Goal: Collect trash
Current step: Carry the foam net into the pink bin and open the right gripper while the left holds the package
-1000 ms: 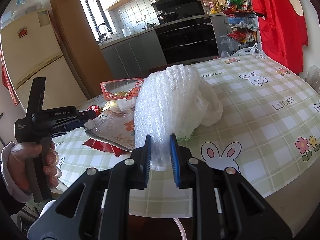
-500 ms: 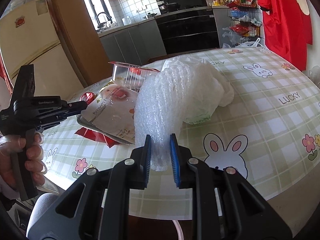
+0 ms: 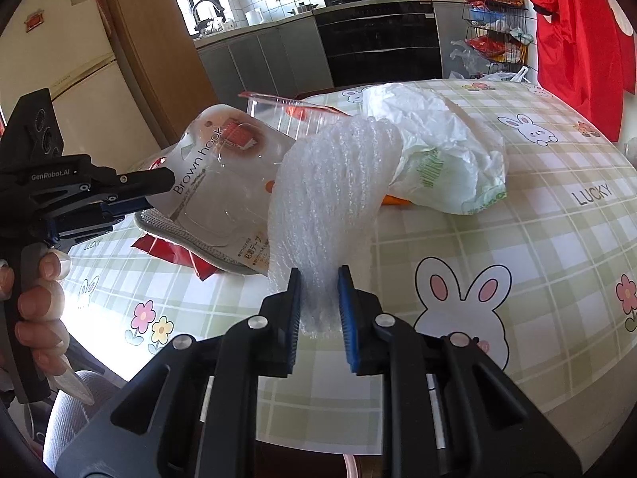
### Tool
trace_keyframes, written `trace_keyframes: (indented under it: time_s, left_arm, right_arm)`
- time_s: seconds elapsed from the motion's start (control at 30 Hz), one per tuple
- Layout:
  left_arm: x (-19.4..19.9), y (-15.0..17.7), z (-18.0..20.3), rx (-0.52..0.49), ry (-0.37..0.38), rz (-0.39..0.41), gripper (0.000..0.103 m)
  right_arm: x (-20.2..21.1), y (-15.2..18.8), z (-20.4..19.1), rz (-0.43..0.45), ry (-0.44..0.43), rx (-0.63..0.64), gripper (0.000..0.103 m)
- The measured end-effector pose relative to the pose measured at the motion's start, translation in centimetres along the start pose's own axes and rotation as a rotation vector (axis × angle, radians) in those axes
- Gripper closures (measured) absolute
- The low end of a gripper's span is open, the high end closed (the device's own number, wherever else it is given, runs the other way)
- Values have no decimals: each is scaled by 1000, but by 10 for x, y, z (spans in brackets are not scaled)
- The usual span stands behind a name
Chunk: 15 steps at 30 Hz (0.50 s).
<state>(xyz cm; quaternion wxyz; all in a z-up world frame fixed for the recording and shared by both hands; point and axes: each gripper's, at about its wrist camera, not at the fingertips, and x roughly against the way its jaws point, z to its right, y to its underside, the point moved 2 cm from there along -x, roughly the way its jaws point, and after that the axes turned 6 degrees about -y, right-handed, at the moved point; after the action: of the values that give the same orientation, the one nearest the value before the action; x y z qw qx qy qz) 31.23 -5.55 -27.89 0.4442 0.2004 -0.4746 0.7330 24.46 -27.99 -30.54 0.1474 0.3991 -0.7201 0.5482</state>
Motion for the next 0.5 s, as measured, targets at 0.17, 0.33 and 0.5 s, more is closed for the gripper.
trace_keyframes:
  time_s: [0.17, 0.33, 0.5]
  left_arm:
    - [5, 4, 13, -70, -9, 51, 101]
    - [38, 3, 27, -96, 10, 139, 102]
    - [81, 11, 48, -135, 18, 227, 102]
  right_arm:
    - [7, -1, 0, 9, -2, -11, 82]
    - [29, -8, -4, 57, -12, -12, 82]
    - [58, -16, -14, 111, -15, 10, 82]
